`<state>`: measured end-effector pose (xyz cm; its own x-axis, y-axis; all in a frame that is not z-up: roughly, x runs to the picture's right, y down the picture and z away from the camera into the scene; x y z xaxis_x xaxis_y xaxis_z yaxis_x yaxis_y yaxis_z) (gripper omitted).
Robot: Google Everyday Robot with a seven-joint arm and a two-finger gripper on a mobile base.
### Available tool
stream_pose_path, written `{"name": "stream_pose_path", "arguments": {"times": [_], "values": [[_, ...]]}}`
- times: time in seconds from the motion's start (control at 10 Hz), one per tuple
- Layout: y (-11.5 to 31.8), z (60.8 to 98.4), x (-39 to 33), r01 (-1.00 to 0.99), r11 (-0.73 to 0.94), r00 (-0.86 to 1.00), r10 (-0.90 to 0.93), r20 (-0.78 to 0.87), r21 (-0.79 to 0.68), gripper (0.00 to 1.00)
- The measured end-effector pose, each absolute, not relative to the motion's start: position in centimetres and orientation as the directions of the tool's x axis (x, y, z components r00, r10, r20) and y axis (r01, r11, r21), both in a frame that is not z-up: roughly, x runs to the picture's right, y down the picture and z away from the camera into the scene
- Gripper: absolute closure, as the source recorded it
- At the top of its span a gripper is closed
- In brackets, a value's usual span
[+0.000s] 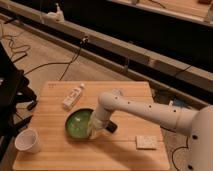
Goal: Drag the ceramic bowl in a circle
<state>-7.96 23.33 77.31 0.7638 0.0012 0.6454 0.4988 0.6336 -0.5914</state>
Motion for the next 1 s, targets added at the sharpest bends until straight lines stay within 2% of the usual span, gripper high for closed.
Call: {"name": "stream_pose_path", "arguments": {"times": [0.3, 0.6, 1.0], "values": [[21.9, 78.2, -13.2, 0.593, 0.619, 0.685, -0.051, 0.727, -0.515, 1.00], [24.0, 77.5, -16.1, 0.662, 0.575, 0.626, -0.072, 0.777, -0.481, 1.00], [28.1, 75.2, -12.3, 0.592, 0.548, 0.709, -0.006, 0.705, -0.591, 1.00]]}}
